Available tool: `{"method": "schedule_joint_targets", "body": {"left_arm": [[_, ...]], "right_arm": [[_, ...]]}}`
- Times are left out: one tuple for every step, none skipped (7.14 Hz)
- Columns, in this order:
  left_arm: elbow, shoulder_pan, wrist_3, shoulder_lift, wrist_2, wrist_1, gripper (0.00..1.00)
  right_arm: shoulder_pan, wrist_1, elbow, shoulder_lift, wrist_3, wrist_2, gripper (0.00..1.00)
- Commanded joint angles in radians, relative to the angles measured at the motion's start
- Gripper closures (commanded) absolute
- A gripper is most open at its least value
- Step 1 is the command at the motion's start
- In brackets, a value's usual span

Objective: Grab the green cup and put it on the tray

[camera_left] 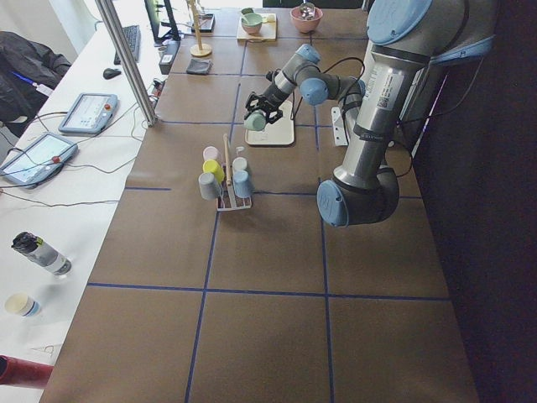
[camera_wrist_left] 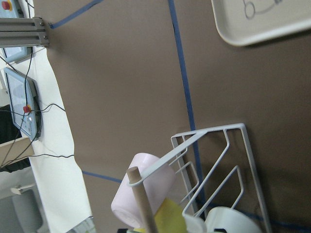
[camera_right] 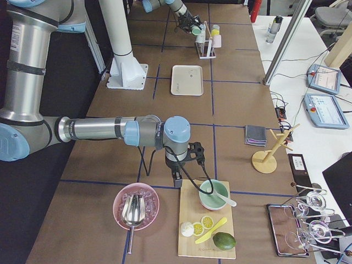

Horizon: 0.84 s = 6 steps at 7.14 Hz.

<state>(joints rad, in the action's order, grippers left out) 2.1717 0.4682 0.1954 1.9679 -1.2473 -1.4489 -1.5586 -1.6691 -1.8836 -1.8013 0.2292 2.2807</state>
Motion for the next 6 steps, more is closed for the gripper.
{"method": "schedule_joint_targets", "body": {"left_arm": [[-0.039,-0.005,-0.315,-0.004,-0.054,-0.205,0.36],[-0.077,-0.017,-0.458,-0.003,-0.054,-0.323,0.36],[-0.12,-0.023,-0.547,-0.01,-0.054,-0.475,0.38],[-0.215,-0.042,-0.63,-0.009,-0.047,-0.661,0.38],[-0.302,-0.049,-0.718,0.0,-0.046,-0.835,0.38],[-0.369,-0.051,-0.741,0.002,-0.044,-0.969,0.37]], "right_arm": [[0.0,0.002,0.0,0.003,-0.001,-0.001,0.0],[0.0,0.002,-0.002,0.002,-0.001,-0.001,0.0],[0.0,0.002,-0.003,0.003,-0.001,-0.003,0.0],[0.0,0.002,-0.003,0.003,-0.001,-0.003,0.0],[0.0,0.002,-0.005,0.002,0.001,-0.003,0.0],[0.0,0.002,-0.005,0.003,-0.001,-0.003,0.0]]}}
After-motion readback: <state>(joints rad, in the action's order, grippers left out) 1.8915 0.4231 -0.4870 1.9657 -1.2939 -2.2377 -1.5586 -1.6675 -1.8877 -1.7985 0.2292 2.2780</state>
